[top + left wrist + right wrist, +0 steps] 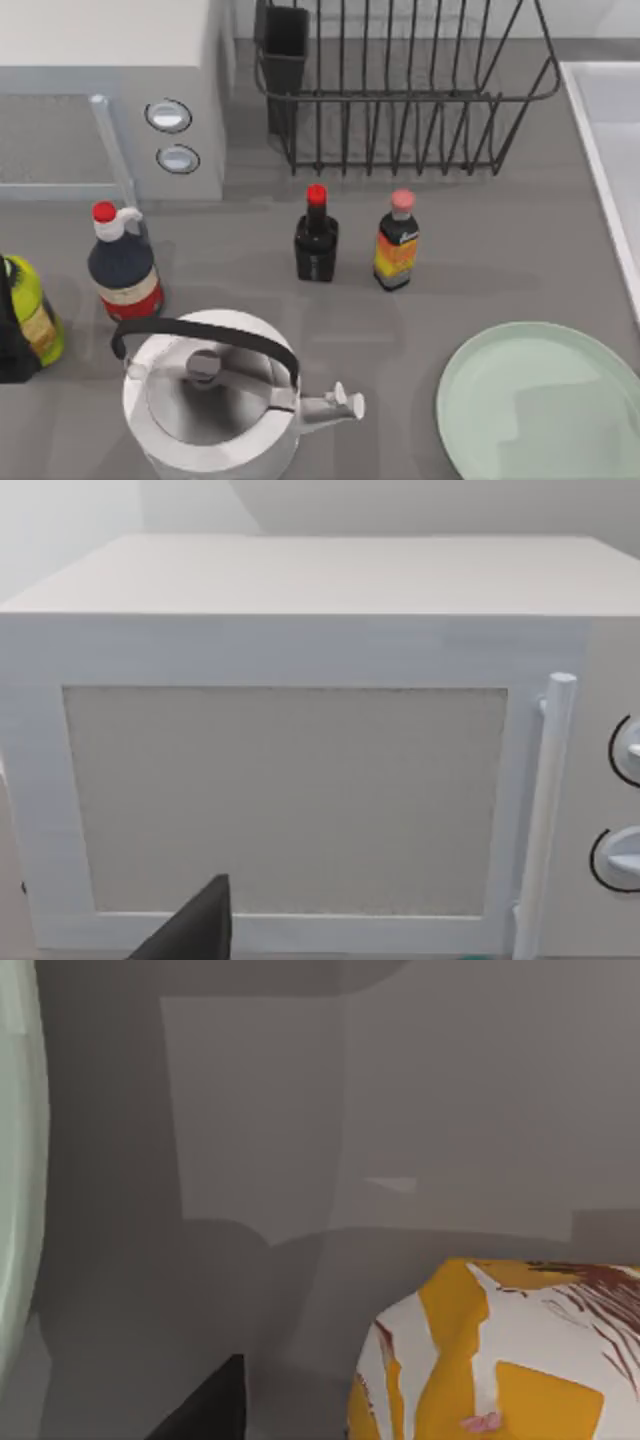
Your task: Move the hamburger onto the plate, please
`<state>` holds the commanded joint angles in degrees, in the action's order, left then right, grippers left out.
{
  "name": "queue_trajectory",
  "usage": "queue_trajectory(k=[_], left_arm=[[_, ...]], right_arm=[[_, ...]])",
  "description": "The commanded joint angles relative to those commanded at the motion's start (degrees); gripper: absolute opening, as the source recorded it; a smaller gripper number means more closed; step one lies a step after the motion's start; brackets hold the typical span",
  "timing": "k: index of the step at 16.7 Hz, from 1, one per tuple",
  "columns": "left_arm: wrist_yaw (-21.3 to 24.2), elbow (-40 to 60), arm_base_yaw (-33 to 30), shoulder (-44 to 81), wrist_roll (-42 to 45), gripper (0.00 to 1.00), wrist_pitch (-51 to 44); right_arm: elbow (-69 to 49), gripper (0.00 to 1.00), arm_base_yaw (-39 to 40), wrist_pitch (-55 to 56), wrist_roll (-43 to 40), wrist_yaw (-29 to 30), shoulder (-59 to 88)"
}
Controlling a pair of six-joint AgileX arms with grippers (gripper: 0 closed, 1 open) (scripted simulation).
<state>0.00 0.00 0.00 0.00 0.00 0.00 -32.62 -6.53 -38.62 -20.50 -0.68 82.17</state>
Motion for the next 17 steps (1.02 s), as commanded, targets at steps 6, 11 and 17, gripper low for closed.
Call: queue_trajectory(k=[6, 11, 17], left_arm=[[0.00, 0.00, 0.00, 0.00, 0.00, 1.00, 0.00], [0.00, 0.00, 0.00, 0.00, 0.00, 1.00, 0.00], [0.00, 0.00, 0.00, 0.00, 0.00, 1.00, 0.00]], right_arm=[[-6.65, 0.00, -0.20, -10.02, -0.31, -0.02, -3.04], [-15.28, 0.00, -0.29, -24.92, -0.47, 0.00, -8.55], [-17.00, 0.00, -0.20, -27.08, -0.34, -0.03, -9.81]])
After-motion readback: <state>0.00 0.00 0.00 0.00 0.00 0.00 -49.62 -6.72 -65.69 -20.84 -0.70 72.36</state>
